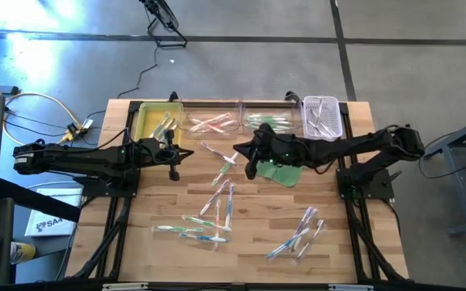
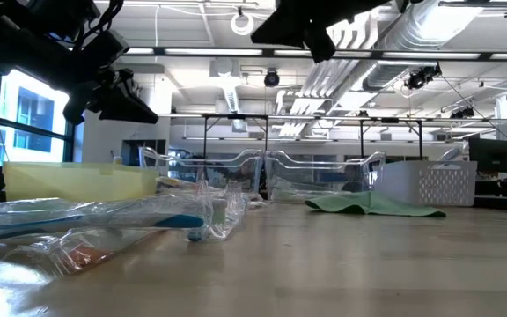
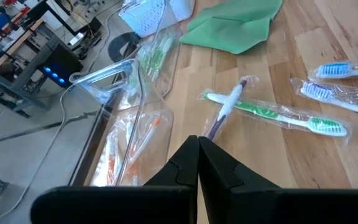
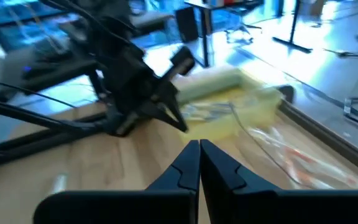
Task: Pick & Place Toothbrushes
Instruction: Put the purple toothbrush into the white bin
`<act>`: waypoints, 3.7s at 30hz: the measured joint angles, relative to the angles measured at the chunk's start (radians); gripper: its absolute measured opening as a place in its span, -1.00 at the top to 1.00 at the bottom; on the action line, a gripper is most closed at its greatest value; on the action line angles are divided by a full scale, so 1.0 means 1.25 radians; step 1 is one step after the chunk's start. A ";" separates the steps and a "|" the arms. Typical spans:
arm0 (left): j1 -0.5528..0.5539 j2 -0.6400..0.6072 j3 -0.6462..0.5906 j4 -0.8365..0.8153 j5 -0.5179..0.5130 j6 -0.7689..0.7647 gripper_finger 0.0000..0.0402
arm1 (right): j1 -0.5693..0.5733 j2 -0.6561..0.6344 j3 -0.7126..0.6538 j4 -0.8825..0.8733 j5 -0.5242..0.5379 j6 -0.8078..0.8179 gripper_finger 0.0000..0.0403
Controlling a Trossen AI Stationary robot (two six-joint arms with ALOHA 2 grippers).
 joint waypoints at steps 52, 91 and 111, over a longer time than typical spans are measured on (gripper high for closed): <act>0.000 0.021 0.092 -0.155 0.112 0.028 0.98 | 0.010 -0.267 -0.543 0.396 -0.101 0.046 0.99; 0.128 0.557 0.541 -0.423 0.204 0.314 1.00 | 0.044 -0.267 -0.553 0.471 -0.157 -0.004 0.99; 0.077 0.756 0.540 -0.307 -0.047 0.109 1.00 | 0.044 -0.267 -0.552 0.472 -0.157 -0.036 0.99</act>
